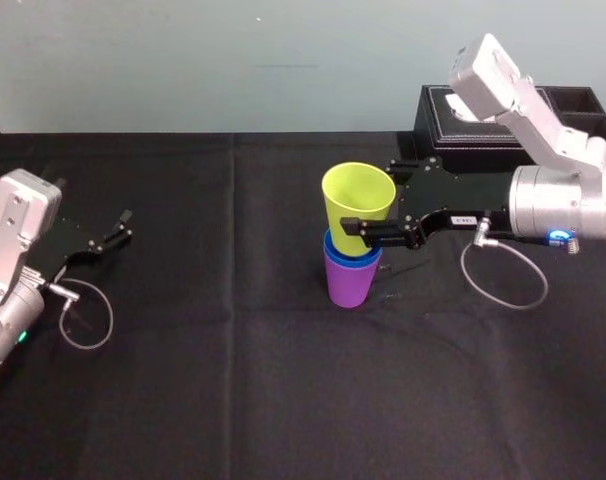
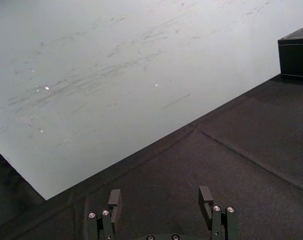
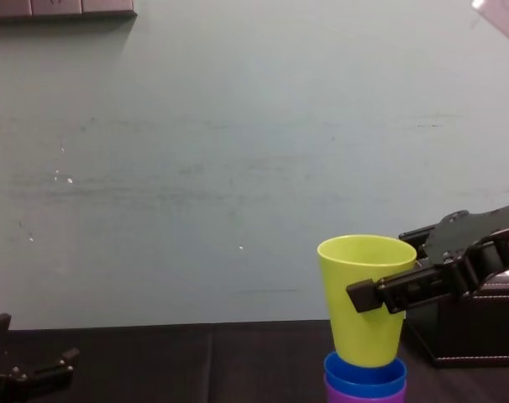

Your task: Stack the three plastic cups sequentially using one hand.

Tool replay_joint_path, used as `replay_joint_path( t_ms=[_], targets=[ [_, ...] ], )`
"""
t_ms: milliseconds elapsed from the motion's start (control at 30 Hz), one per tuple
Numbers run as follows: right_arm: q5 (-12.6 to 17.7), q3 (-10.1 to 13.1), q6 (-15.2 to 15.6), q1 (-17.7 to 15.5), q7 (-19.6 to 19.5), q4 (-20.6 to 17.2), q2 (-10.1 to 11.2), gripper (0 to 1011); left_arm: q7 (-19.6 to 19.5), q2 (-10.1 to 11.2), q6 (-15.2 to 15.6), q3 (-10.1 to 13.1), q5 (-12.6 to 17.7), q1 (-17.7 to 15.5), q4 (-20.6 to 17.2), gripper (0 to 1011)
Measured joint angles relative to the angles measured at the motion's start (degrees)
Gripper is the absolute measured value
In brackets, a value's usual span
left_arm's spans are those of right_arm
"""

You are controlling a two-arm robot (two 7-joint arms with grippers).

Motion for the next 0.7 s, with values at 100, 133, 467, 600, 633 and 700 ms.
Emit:
replay_joint_path(
  t_ms=[100,133,467,600,633,700],
  targets=[
    [-0.2,-0.3,0.0,0.3,0.0,1.0,-0.5,734,0.0,0.0,0.0,0.0,0.0,0.0,0.0,1011],
    [-0.2,-0.3,0.0,0.3,0.0,1.0,-0.5,734,0.0,0.0,0.0,0.0,0.0,0.0,0.0,1011],
    [-0.9,-0.8,0.1,1.1,0.2,3.4,-1.5,734,0.0,0.0,0.0,0.0,0.0,0.0,0.0,1011],
    [-1.1,-1.0,-0.1,1.5,0.4,4.5,-2.0,734,0.0,0.0,0.0,0.0,0.0,0.0,0.0,1011],
    [-1.1,-1.1,-0.1,1.6,0.5,4.7,-2.1,734,0.0,0.0,0.0,0.0,0.0,0.0,0.0,1011],
    [-1.2,-1.2,-0.2,1.8,0.7,5.3,-2.3,733,0.0,0.0,0.0,0.0,0.0,0.0,0.0,1011]
  ],
)
